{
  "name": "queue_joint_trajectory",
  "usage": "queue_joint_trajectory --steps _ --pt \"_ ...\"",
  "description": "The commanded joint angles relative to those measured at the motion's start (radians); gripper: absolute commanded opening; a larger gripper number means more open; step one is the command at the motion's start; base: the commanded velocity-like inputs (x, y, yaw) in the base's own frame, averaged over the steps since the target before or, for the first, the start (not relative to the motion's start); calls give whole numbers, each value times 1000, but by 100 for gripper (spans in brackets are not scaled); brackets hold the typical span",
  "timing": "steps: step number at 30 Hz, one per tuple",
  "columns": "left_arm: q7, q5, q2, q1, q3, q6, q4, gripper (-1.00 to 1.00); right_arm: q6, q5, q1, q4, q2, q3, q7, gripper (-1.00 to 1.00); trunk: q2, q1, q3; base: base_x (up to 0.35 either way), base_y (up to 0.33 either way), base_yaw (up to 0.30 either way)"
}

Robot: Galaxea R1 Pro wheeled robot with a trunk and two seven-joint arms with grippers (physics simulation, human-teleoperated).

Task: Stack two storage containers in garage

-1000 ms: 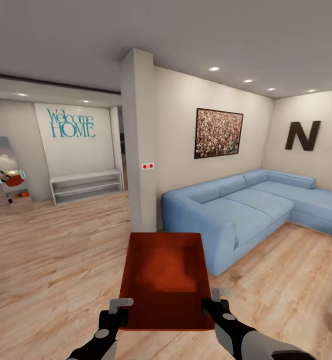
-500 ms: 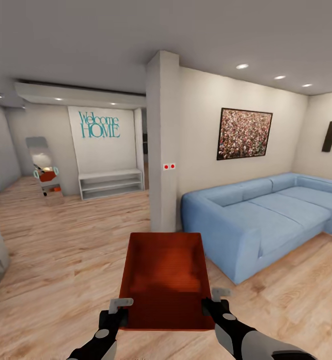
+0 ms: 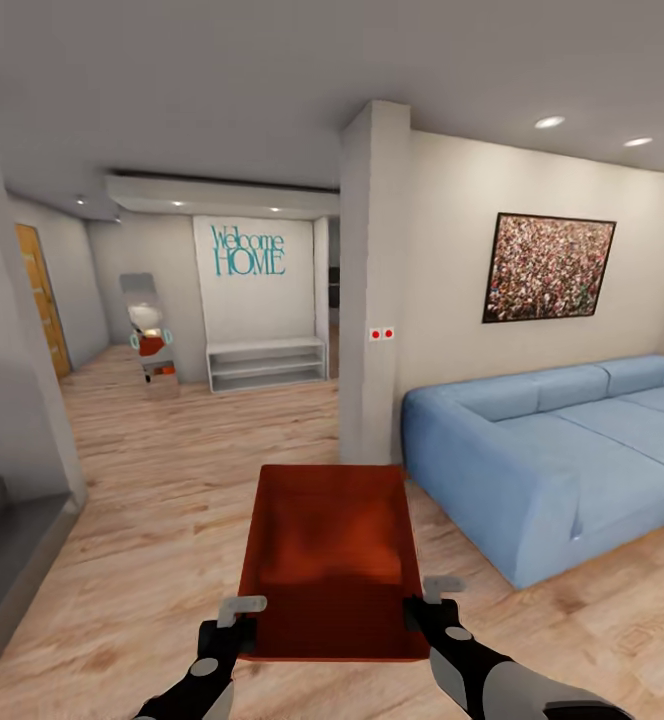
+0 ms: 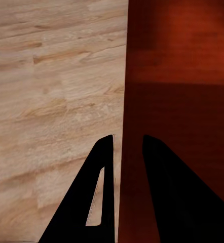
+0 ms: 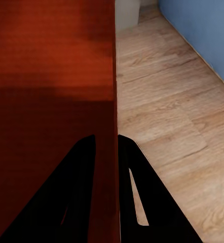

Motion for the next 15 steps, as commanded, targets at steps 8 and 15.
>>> queue_joint_trajectory --steps 8,15 --pt "21 -4 -1 -2 12 -64 -2 -100 -6 -21 0 4 0 -20 -7 -100 -1 0 -2 0 0 291" --pt "21 -4 -1 -2 12 -64 -1 -100 -6 -21 0 4 0 -20 -7 -100 -1 0 -2 0 0 291"
